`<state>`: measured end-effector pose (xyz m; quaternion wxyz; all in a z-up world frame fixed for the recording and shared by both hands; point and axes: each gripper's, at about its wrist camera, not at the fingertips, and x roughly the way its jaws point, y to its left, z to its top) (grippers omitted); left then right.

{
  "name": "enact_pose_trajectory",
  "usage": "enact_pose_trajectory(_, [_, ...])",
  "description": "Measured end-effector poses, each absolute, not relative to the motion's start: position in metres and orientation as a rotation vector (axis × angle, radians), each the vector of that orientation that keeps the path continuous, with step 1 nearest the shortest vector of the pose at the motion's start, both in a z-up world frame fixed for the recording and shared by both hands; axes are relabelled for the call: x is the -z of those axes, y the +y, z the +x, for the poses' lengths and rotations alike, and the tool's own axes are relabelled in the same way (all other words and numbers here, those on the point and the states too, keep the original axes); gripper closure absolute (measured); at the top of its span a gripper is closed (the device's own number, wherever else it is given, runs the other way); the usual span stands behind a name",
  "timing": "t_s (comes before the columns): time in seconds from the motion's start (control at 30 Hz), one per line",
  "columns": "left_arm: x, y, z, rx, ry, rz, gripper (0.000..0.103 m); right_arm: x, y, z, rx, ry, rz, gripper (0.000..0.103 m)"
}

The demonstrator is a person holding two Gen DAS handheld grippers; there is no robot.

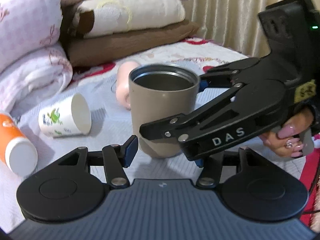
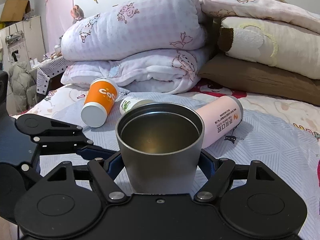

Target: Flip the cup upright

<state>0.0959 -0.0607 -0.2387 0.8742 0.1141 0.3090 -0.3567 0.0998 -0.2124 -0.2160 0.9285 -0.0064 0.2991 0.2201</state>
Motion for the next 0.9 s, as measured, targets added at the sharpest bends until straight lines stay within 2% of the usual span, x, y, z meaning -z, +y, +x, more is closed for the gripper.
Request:
enact_pose_trajectory(0.2, [0.236, -0.053, 0.099, 0.692, 0.725, 0.170, 0.041, 0.204, -0.219, 0.099, -0.450, 0.680, 0.055, 0.019])
enact_pose_trajectory(0.5, [0.216, -0.038, 0.088, 0.538, 0.804, 0.125, 0.031, 0.187, -0.224, 0.088, -0.448, 0.666, 0.090, 0.019])
enact_pose_trajectory(0.67, [0.190, -0.025, 0.072, 0.446, 0.818, 0.116, 0.024, 0.170, -0.232, 0.069, -0.422, 0.665, 0.112, 0.019])
enact_pose_trajectory(0.9, [0.144, -0.018, 0.058, 0.347, 0.886, 0.072, 0.023, 0.129, -0.235, 0.032, -0.322, 0.646, 0.084, 0.019])
